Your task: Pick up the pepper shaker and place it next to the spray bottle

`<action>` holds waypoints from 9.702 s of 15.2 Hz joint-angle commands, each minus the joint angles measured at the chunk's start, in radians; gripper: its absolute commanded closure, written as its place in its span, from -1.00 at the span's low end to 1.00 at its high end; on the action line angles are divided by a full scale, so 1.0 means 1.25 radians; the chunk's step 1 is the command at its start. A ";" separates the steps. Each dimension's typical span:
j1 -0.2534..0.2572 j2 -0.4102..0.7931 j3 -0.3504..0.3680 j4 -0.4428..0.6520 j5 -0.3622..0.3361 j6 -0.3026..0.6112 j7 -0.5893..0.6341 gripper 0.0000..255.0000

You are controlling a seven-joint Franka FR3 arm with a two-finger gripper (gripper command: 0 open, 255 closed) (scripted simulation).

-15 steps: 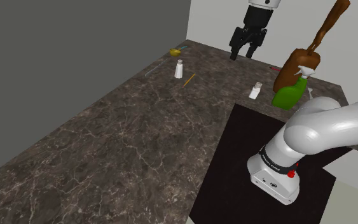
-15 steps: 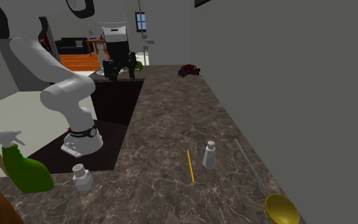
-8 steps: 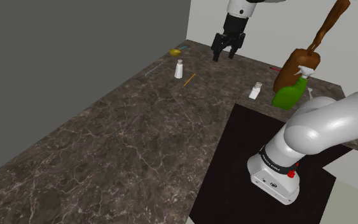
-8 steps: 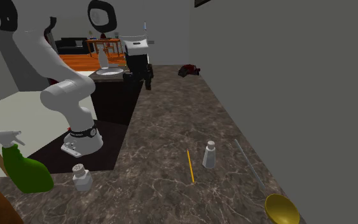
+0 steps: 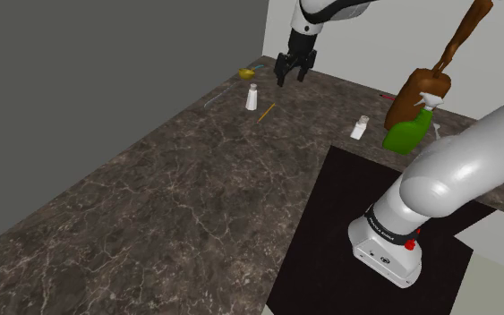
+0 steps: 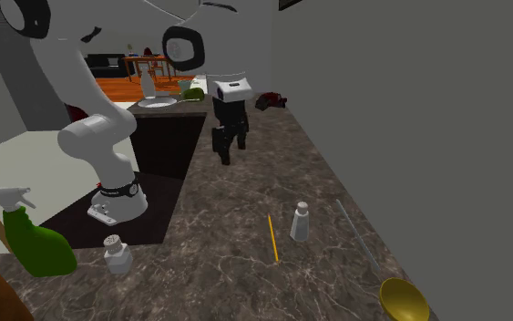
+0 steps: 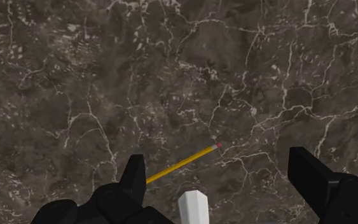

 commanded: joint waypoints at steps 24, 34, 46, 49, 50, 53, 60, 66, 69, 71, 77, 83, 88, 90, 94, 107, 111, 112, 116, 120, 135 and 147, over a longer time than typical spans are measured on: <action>-0.003 0.524 -0.001 0.374 -0.051 0.233 -0.016 -1.00; -0.003 0.524 -0.001 0.374 -0.051 0.233 -0.016 1.00; -0.002 0.501 -0.001 0.397 -0.051 0.188 -0.019 1.00; -0.002 0.489 -0.001 0.413 -0.050 0.160 -0.021 1.00; -0.002 0.486 -0.001 0.418 -0.050 0.151 -0.022 1.00; -0.002 0.475 -0.001 0.437 -0.049 0.123 -0.024 1.00; -0.001 0.457 -0.001 0.486 -0.048 0.054 -0.029 1.00; -0.001 0.448 0.000 0.538 -0.047 -0.006 -0.034 1.00; -0.001 0.445 0.000 0.567 -0.046 -0.037 -0.036 1.00; -0.001 0.445 0.000 0.587 -0.045 -0.059 -0.037 1.00; -0.002 0.448 0.000 0.656 -0.043 -0.124 -0.042 1.00; -0.002 0.460 -0.001 0.738 -0.041 -0.194 -0.048 1.00; -0.003 0.478 -0.001 0.820 -0.039 -0.257 -0.052 1.00; -0.004 0.488 -0.001 0.856 -0.038 -0.284 -0.054 1.00; -0.006 0.514 -0.001 0.941 -0.036 -0.342 -0.059 1.00; -0.031 0.318 -0.016 0.740 -0.041 -0.334 -0.104 1.00; -0.047 0.189 -0.031 0.579 -0.049 -0.298 -0.134 1.00; -0.051 0.160 -0.035 0.544 -0.051 -0.292 -0.142 1.00; -0.068 0.049 -0.055 0.424 -0.062 -0.279 -0.176 1.00; -0.086 -0.052 -0.077 0.327 -0.077 -0.279 -0.214 1.00; -0.173 -0.367 -0.192 0.114 -0.171 -0.357 -0.389 1.00; -0.212 -0.473 -0.249 -0.004 -0.226 -0.332 -0.449 1.00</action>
